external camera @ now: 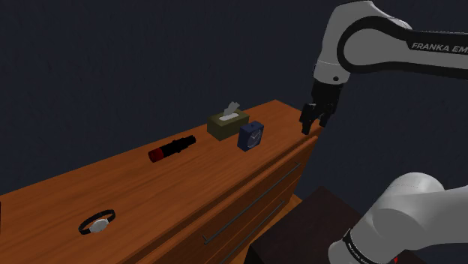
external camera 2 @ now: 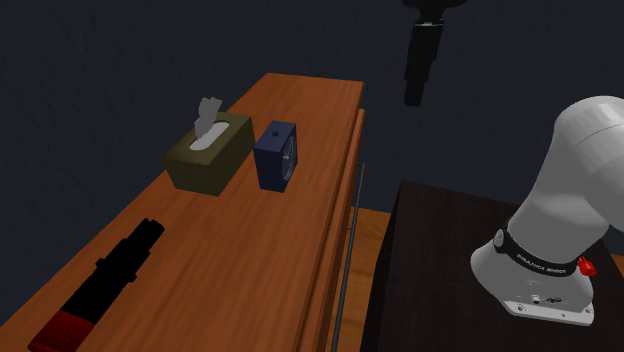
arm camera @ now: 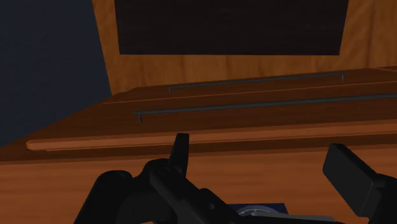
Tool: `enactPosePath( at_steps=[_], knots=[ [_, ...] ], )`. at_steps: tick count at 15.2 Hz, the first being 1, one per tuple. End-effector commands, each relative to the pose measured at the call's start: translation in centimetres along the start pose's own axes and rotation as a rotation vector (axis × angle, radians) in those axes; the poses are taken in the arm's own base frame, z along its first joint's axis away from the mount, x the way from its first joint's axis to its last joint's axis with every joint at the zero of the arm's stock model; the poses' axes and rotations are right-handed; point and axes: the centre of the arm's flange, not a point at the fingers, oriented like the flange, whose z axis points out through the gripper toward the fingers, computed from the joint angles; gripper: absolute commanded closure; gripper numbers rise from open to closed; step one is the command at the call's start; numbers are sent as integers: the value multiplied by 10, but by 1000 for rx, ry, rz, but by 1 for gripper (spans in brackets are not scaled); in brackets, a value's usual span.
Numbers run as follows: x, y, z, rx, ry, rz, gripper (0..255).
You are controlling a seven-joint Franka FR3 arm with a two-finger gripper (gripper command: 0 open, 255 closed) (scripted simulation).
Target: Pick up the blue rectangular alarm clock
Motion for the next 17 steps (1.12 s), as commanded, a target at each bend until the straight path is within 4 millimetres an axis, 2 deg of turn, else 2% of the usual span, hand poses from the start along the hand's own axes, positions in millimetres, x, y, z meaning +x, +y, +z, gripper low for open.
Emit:
enactPosePath(
  at_steps=[1,5,9,13,17],
  knots=[
    [0,0,0,0,0,0,0],
    [33,-34,16,17,9,251,0],
    [74,-58,31,34,18,501,0],
    [119,-72,46,51,26,752,0],
    [167,-75,60,68,35,1003,0]
  ],
)
